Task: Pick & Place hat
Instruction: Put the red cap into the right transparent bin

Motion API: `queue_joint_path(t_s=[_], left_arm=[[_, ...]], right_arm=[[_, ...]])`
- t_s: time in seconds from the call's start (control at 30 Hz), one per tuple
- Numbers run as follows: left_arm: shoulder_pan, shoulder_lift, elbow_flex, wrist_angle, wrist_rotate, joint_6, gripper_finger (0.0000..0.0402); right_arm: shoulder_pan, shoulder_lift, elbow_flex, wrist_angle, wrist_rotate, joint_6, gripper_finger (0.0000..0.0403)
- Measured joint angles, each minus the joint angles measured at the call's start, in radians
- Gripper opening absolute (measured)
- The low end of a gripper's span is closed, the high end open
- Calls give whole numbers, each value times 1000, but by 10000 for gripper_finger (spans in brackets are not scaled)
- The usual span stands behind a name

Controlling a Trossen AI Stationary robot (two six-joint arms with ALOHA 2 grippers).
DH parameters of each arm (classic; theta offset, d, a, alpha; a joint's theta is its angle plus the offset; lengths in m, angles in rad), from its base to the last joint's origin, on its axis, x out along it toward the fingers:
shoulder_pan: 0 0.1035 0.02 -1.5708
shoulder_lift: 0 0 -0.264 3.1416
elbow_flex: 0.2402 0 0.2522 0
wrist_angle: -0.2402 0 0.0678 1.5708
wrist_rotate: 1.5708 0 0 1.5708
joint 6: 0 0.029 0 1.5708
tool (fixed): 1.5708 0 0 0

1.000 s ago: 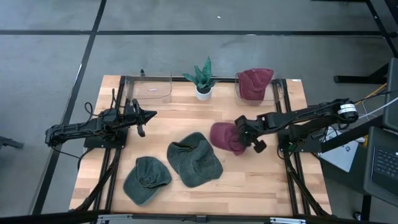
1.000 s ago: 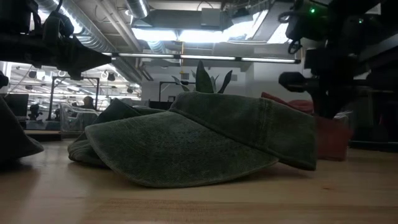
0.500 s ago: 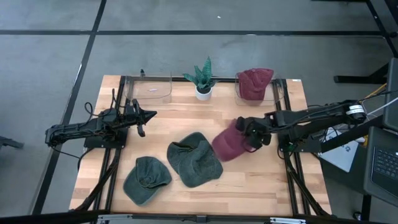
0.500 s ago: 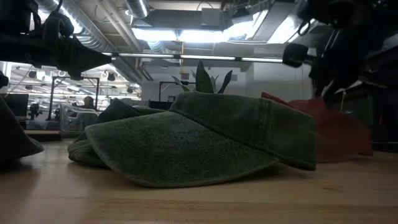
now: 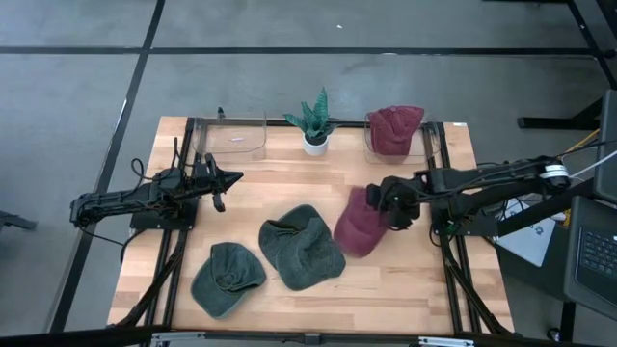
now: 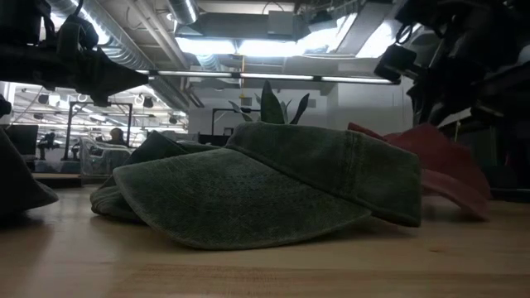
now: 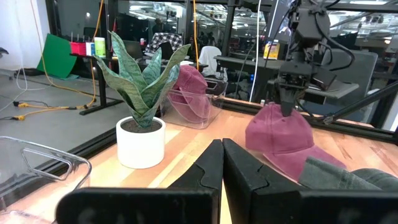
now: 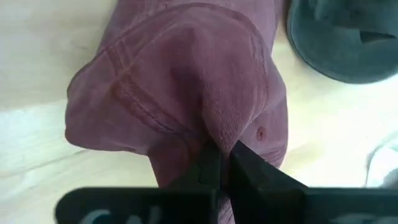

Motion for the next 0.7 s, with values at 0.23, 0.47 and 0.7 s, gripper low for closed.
queue_joint_path(t_s=[0.23, 0.47, 0.7], left_arm=[[0, 0, 0, 0, 0, 0, 4], [0, 0, 0, 0, 0, 0, 4], [0, 0, 0, 0, 0, 0, 4]], right_arm=[[-6, 3, 0, 67, -12, 53, 64], [-12, 3, 0, 68, -65, 154, 121], [-11, -15, 0, 95, 77, 478, 178]])
